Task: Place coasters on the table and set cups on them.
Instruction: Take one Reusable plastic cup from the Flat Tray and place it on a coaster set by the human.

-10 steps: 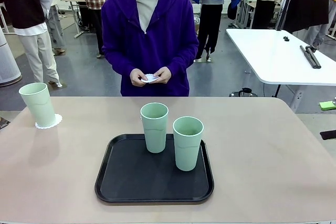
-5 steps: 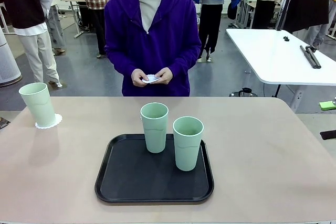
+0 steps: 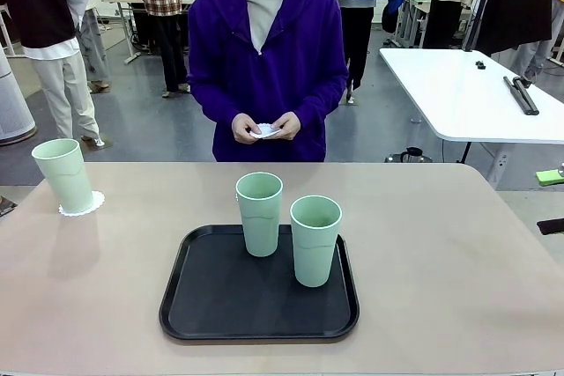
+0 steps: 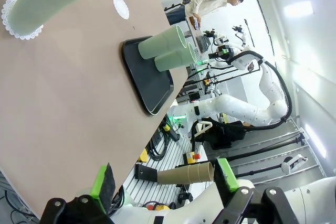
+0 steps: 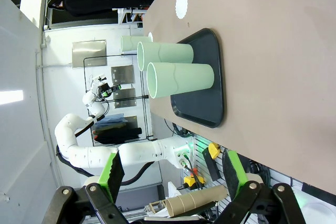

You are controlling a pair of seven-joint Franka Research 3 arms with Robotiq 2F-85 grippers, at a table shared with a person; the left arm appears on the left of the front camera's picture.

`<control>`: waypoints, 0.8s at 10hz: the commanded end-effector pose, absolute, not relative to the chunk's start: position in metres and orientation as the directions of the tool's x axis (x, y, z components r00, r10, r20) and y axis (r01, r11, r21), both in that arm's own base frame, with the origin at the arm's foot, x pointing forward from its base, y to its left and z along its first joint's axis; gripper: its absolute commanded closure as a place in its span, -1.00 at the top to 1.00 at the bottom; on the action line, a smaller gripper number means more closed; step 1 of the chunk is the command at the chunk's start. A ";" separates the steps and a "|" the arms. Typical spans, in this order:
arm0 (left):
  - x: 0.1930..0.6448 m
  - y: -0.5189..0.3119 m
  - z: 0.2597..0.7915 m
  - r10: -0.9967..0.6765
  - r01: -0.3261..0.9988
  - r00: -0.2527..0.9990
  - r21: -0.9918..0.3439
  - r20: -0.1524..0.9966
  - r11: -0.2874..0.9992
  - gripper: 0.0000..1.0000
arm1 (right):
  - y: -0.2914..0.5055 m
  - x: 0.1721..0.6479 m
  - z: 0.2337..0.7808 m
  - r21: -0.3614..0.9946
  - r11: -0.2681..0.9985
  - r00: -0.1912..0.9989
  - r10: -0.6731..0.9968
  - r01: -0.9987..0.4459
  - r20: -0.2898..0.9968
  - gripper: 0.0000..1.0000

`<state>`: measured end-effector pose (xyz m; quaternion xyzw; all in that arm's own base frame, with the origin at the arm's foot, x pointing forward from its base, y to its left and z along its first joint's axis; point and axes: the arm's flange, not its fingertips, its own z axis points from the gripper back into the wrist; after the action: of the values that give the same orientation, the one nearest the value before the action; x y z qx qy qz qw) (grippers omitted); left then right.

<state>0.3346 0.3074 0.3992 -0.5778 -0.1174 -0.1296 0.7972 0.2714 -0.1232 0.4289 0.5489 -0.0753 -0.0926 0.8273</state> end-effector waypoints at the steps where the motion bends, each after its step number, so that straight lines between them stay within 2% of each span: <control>1: 0.334 0.307 0.403 -0.064 0.345 0.937 -0.888 0.343 0.303 1.00 | -0.123 0.273 0.430 0.929 0.364 0.971 -0.239 0.067 0.024 1.00; 3: 0.335 0.307 0.399 -0.071 0.342 0.939 -0.891 0.337 0.299 1.00 | -0.123 0.273 0.430 0.929 0.364 0.971 -0.239 0.067 0.024 1.00; 5: 0.332 0.266 0.453 -0.117 0.505 0.850 -0.732 0.514 0.458 1.00 | -0.123 0.273 0.430 0.929 0.364 0.971 -0.239 0.067 0.024 1.00; 7: 0.343 0.214 0.503 -0.200 0.577 0.789 -0.588 0.581 0.566 1.00 | -0.123 0.273 0.430 0.929 0.364 0.971 -0.239 0.067 0.024 1.00; 8: 0.349 0.193 0.514 -0.244 0.610 0.765 -0.549 0.596 0.571 1.00 | -0.123 0.273 0.430 0.929 0.364 0.971 -0.239 0.067 0.024 1.00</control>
<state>0.3485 0.2255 0.5204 -0.4210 -0.2290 -0.2491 0.8416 0.2716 -0.1229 0.4290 0.5486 -0.0749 -0.0922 0.8276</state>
